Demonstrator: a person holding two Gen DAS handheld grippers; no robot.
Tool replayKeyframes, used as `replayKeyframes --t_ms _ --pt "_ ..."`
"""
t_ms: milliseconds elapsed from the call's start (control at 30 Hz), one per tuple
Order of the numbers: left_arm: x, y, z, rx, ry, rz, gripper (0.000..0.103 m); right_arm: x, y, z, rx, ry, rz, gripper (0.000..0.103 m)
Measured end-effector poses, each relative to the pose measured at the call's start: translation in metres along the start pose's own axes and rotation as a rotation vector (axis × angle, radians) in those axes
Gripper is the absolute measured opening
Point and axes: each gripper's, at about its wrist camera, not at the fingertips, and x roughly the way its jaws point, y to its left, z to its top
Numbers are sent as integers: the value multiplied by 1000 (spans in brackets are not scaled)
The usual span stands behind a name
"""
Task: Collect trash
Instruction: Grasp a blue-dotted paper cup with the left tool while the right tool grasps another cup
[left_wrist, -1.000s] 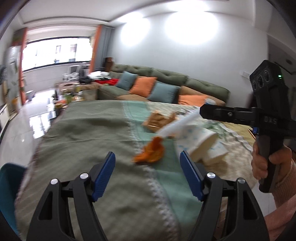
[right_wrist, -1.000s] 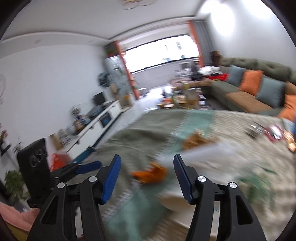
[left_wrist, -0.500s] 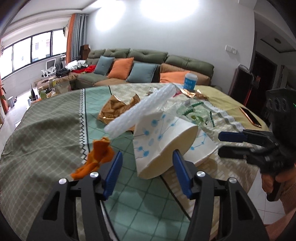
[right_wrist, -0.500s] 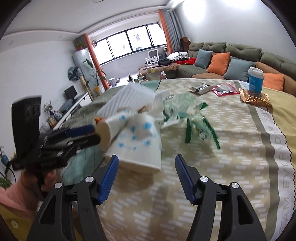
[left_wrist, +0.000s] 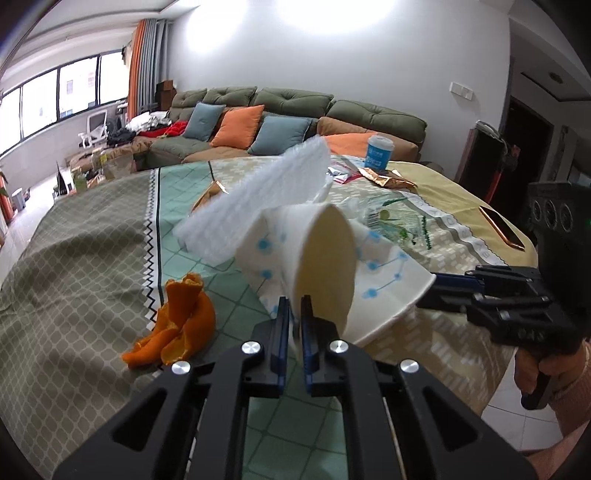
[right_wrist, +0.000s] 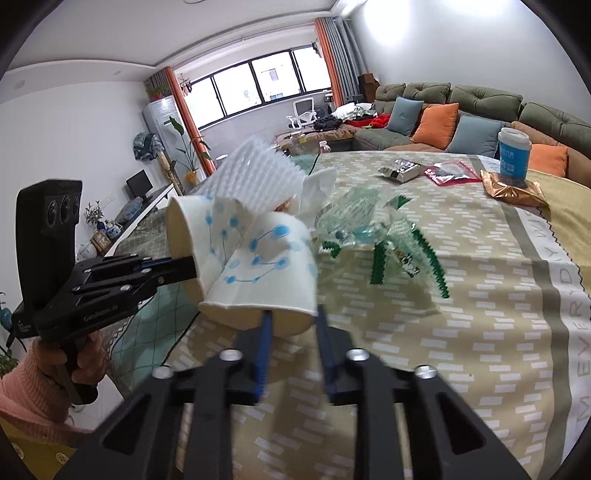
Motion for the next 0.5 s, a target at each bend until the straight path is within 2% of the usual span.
replayKeyframes --t_ms 33,333,500 --pt "-3 -1 0 7 -8 -3 8 -1 -2 2 0 -5 4 8" --pt "-20 3 -4 -1 -36 -40 8 -1 1 9 2 -43 37 12" --pt "-32 9 -6 -10 -48 -43 7 -5 6 14 -26 -53 43 5"
